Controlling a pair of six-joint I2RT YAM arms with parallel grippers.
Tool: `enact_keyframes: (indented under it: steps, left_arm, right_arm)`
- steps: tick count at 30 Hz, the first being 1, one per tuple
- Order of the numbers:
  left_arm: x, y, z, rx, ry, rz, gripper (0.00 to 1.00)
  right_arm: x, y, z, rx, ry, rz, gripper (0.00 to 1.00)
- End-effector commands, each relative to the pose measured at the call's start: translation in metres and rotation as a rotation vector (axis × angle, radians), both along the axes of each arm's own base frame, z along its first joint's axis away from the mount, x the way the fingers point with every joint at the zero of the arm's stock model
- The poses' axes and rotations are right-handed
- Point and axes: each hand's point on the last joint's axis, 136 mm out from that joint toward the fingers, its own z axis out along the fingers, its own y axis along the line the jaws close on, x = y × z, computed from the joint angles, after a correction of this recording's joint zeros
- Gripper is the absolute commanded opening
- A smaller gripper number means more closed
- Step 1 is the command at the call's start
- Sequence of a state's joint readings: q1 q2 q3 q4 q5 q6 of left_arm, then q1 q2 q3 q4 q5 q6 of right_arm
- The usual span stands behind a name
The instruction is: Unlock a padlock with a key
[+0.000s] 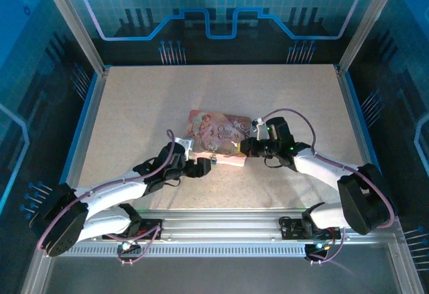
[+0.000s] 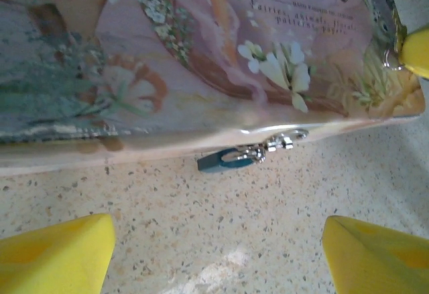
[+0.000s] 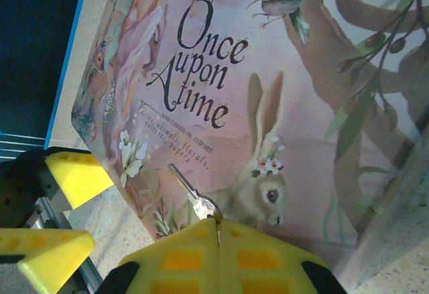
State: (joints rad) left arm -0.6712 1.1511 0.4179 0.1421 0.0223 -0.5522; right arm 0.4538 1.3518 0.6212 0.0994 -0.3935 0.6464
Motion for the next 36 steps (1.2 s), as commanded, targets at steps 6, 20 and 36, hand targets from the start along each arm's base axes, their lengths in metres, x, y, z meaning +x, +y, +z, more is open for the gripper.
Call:
enact_keyframes:
  steps: [6,20,36]
  left_arm:
    - [0.028,-0.01,0.014,-0.112,-0.036,-0.011,0.81]
    - [0.04,-0.017,0.003,-0.083,-0.042,-0.05,0.77]
    - [0.026,-0.031,-0.033,-0.071,-0.005,-0.072,0.67]
  right_arm:
    - [0.0,0.001,-0.014,-0.03,0.018,-0.004,0.02]
    - [-0.021,0.008,-0.032,-0.041,0.078,0.005,0.02]
    - [-0.018,0.013,-0.033,-0.049,0.071,0.007,0.02]
